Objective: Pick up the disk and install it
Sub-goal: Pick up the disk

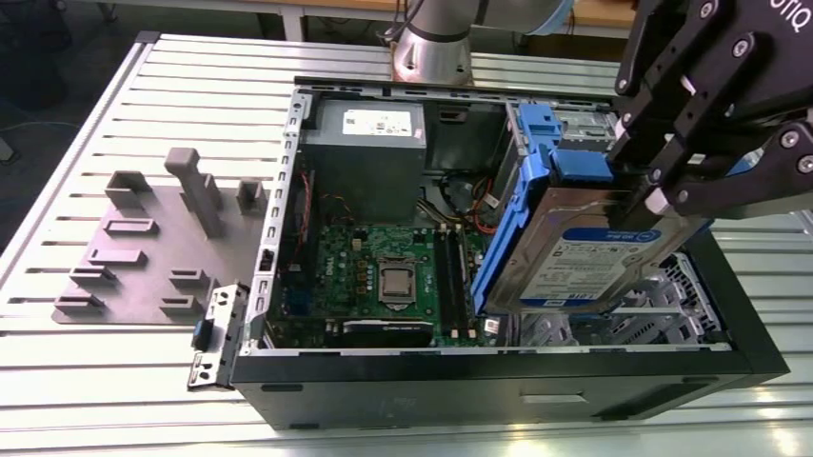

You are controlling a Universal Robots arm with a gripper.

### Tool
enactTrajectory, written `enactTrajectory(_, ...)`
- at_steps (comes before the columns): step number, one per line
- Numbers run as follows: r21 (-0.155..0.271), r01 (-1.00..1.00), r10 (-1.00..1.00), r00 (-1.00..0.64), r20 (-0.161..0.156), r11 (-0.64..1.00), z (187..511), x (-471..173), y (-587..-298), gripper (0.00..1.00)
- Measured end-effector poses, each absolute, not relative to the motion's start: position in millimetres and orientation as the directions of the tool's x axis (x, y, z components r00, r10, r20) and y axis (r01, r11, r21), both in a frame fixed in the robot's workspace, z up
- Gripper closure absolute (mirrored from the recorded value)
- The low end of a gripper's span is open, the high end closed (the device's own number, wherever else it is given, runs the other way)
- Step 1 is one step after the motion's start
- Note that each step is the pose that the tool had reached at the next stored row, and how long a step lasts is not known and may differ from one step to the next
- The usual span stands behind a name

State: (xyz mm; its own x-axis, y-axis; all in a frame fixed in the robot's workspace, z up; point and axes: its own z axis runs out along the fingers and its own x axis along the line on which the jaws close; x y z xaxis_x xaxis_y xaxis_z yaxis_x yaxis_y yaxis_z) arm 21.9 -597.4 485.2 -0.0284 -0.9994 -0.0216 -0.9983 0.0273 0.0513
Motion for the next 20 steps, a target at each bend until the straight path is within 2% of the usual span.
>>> enactTrajectory(20, 0.054, -0.998, -0.999, -0.028, -0.022, 0.027, 485, 53, -590, 0.65)
